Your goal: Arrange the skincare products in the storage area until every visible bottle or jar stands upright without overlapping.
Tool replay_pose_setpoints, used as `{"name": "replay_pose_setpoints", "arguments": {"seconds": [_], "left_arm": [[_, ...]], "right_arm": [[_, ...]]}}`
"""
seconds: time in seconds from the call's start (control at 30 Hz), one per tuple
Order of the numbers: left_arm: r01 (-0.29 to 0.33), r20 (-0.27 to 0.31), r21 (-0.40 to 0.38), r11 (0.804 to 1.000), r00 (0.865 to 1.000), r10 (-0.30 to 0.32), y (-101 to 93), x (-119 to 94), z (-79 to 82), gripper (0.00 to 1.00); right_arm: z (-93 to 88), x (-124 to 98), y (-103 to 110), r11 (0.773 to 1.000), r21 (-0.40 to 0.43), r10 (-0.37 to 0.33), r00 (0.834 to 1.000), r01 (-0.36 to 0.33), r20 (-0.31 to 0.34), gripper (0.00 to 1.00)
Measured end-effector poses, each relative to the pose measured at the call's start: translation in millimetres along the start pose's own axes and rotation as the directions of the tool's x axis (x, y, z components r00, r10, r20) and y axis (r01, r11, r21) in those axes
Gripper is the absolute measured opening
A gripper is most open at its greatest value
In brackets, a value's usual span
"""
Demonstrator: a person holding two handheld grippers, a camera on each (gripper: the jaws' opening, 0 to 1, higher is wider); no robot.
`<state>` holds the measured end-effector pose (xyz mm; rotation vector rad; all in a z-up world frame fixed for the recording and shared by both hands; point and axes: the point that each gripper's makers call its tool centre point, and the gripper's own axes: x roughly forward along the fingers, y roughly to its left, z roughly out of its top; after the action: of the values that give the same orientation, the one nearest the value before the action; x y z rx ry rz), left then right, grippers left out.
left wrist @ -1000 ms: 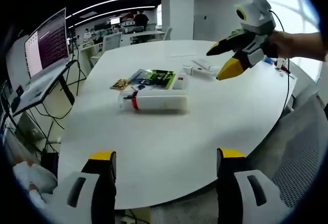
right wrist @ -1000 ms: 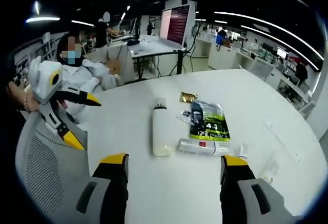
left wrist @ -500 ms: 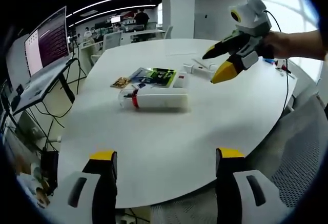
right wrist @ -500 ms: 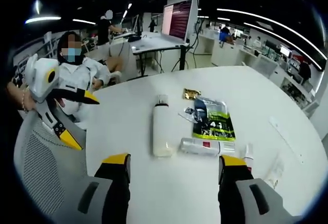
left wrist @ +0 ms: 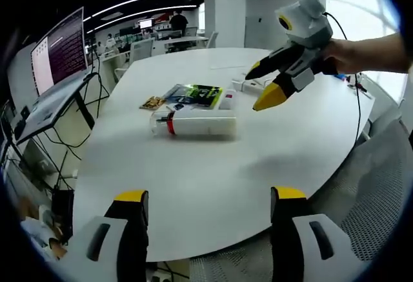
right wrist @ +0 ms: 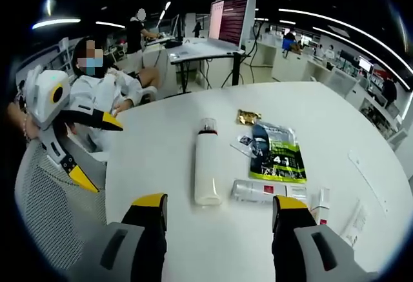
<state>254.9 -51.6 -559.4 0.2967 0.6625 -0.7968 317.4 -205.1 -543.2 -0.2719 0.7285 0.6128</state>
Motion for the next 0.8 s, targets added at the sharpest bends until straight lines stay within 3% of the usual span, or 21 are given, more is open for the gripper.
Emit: {"name": "replay_pose_setpoints", "arguments": {"seconds": [0.63,0.8], "left_arm": [[0.011,0.003,0.001,1.000,1.000,-0.011,-3.3,-2,3.2,0.68],[0.009,0.010,-0.001,1.000,1.000,-0.009,-2.0,-1,3.6,0.66]], "right_arm": [[8.9,31,13,0.999,-0.040,0.035,0.999,-0.036,-0.019,0.65],[12.5,38,14,0.998,-0.064,0.025,0.999,-0.027,-0.033,0.59]]}}
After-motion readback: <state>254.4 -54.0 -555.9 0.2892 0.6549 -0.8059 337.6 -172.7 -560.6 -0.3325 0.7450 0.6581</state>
